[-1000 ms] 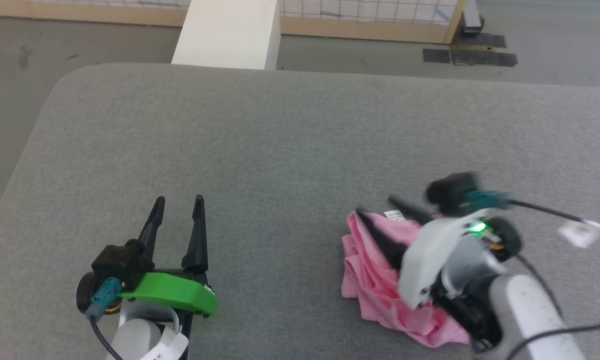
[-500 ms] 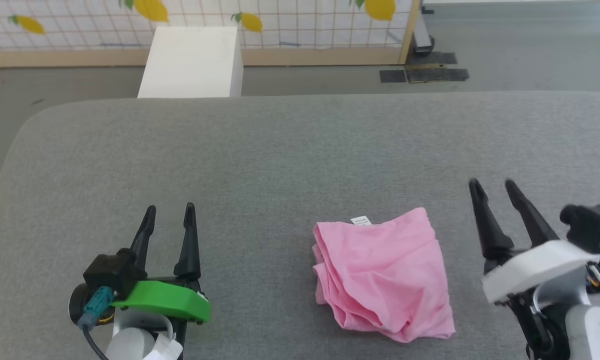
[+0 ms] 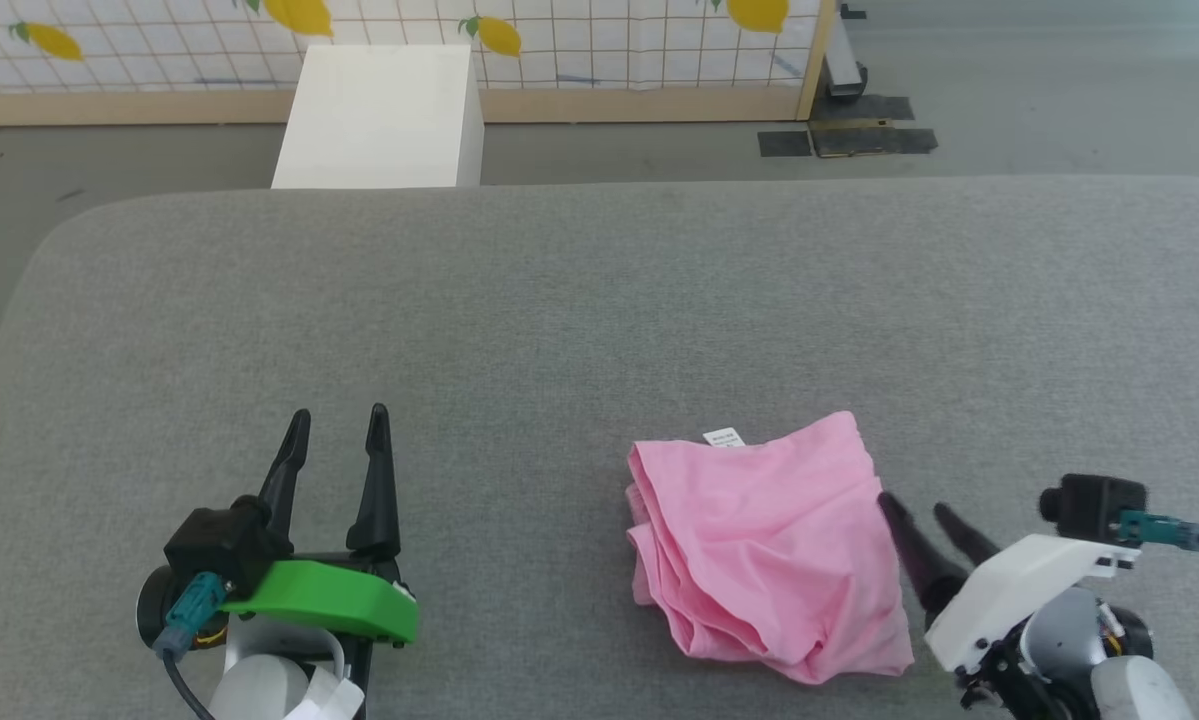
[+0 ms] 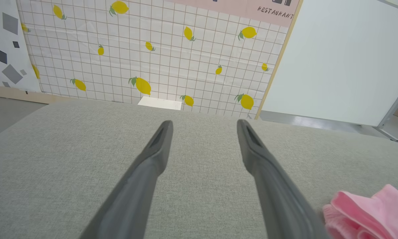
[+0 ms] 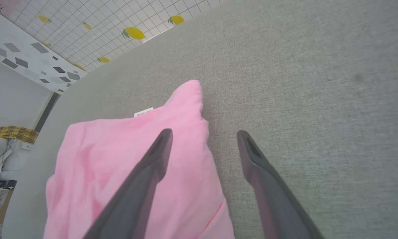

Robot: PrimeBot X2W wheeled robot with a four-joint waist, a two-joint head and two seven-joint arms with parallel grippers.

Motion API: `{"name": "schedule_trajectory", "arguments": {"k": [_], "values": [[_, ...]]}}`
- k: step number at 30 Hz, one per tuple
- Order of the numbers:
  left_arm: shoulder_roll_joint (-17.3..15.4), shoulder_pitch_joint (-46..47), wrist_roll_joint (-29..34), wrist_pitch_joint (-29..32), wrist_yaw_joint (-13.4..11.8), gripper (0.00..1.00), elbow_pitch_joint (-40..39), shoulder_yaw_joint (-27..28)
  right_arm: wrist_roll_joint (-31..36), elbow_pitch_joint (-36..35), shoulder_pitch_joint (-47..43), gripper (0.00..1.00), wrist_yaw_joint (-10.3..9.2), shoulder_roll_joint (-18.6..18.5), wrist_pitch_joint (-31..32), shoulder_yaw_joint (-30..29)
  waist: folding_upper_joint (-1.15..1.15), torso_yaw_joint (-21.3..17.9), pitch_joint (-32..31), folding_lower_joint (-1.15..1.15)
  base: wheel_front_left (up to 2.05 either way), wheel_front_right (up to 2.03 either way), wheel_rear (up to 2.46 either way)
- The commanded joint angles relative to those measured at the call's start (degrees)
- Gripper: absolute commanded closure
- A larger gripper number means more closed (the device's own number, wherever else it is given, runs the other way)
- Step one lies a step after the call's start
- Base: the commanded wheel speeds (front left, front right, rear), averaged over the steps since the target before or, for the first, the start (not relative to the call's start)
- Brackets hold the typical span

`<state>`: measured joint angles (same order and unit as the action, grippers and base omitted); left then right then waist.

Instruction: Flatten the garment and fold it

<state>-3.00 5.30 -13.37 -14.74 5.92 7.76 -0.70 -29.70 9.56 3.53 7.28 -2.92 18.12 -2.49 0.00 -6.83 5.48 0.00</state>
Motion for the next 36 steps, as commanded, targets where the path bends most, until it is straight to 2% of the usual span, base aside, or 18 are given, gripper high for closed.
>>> {"name": "schedule_trajectory", "arguments": {"k": [1,8,13,14,15,16,17,21,26,31,36], "values": [[0.13,0.04,-0.23,-0.26,-0.01,0.00,-0.11,0.00,-0.35,0.96,1.08,0.00,0.21,0.04,1.08,0.54,0.00,0.66,0.52,0.00,0.00,0.00,0.00],[0.13,0.44,-0.27,-0.26,-0.05,0.00,-0.08,-0.16,1.84,6.90,2.79,0.00,0.21,0.04,7.93,1.65,0.00,2.08,1.32,0.00,0.00,0.00,0.00],[0.13,0.64,-0.39,-0.26,-0.12,0.00,-0.03,-0.35,1.91,9.45,3.93,0.00,0.21,0.04,13.33,4.52,0.00,2.78,1.61,0.00,0.00,0.00,0.00],[0.13,0.65,-0.41,-0.26,-0.15,0.00,-0.03,-0.35,1.70,9.61,4.06,0.13,0.21,0.04,14.27,5.04,0.00,2.83,1.61,0.00,0.00,0.00,0.00],[0.13,0.65,-0.43,-0.26,-0.18,0.00,-0.02,-0.35,1.69,9.60,4.26,0.64,0.21,0.04,15.30,5.79,0.00,2.86,1.61,0.00,0.00,0.00,0.00],[0.13,0.66,-0.44,-0.26,-0.22,0.00,0.00,-0.34,1.76,9.41,4.43,0.78,0.21,0.04,15.84,6.26,0.00,2.86,1.61,0.00,0.00,0.00,0.00],[0.13,0.65,-0.45,-0.26,-0.27,0.00,0.00,-0.30,1.94,9.03,4.70,1.00,0.21,0.04,16.21,6.60,0.00,2.81,1.60,0.00,0.00,0.00,0.00],[0.13,0.42,-0.24,-0.26,-0.39,0.00,-0.38,-0.03,5.22,7.46,6.40,1.00,0.21,-1.02,16.68,7.97,0.00,1.71,1.78,0.00,0.00,0.00,0.00],[0.13,0.59,0.35,-0.26,-0.32,0.00,-0.97,0.10,10.16,6.10,10.97,1.00,0.21,-5.41,16.99,12.91,0.00,-1.50,2.90,0.00,0.00,0.00,0.00],[0.13,1.66,1.24,-0.26,-0.07,0.00,-1.67,0.03,14.07,6.57,17.59,1.00,0.21,-11.31,16.96,19.28,0.00,-6.77,4.75,0.00,0.00,0.00,0.00],[0.11,3.42,2.63,-0.26,0.35,0.00,-2.50,-1.09,16.46,10.14,23.84,1.00,0.21,-15.73,15.64,21.62,0.00,-12.49,7.45,0.00,0.00,0.00,0.00]]}}
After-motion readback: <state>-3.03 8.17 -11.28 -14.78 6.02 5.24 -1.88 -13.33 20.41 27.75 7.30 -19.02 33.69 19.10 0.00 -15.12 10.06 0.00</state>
